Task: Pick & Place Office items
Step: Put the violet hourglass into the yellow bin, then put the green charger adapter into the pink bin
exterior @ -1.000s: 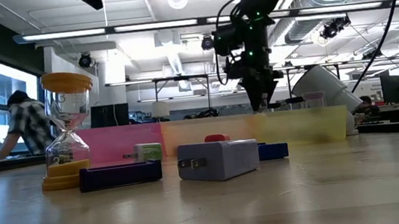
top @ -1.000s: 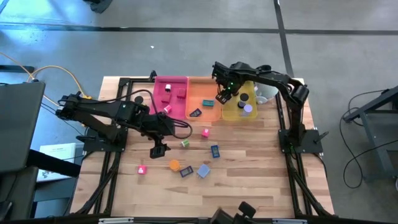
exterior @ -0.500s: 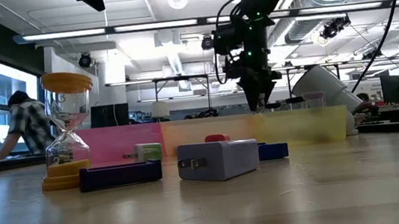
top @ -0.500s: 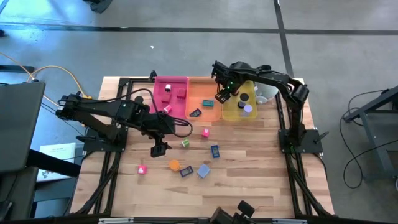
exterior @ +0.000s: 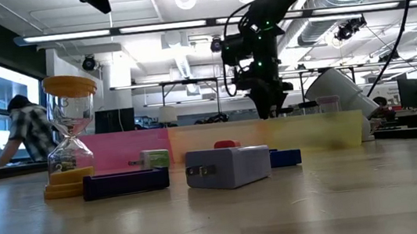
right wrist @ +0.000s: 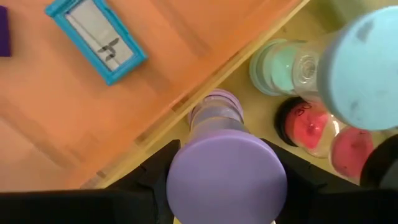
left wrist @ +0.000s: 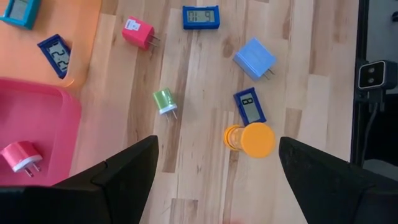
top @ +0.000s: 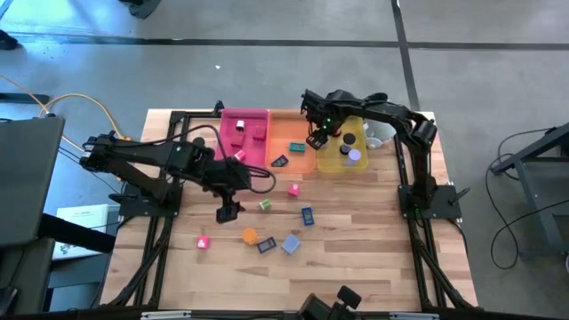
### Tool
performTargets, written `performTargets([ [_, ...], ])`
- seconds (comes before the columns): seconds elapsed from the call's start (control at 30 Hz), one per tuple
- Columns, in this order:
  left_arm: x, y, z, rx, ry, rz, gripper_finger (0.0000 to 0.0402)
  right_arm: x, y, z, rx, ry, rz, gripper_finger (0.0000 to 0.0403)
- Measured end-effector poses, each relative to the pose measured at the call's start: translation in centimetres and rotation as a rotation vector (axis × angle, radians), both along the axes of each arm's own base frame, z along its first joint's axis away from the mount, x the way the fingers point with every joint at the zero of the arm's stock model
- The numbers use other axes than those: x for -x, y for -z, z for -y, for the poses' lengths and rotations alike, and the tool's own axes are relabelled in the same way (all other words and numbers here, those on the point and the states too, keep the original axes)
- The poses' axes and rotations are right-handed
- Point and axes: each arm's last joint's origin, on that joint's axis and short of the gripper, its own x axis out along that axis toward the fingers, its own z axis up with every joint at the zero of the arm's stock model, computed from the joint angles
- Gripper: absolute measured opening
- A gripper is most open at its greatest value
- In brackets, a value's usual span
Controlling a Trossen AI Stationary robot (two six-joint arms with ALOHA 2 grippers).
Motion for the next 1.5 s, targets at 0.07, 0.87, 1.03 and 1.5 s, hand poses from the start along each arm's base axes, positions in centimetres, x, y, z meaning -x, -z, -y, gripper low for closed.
performTargets([
  [0.07,0.0,0.0,-0.2,-0.005,0.002,0.002,0.0324,0.0,0.0,0.0,-0.002,-0.003,0.002,0.018],
  [0.87,-0.6,-0.3,-1.3,-0.026,-0.007,0.058,0.0324,2.1,-8.2,-2.8,0.152,-0.042,0.152,0.0389],
  [1.03,-0.7,-0.3,-1.7,-0.029,-0.011,0.056,0.0324,3.1,-11.9,-5.6,0.167,-0.046,0.279,0.0387],
  [1.5,-2.1,1.1,-3.7,-0.249,-0.158,-0.009,0.0324,5.6,-18.5,-14.5,0.166,-0.213,0.54,0.0387],
])
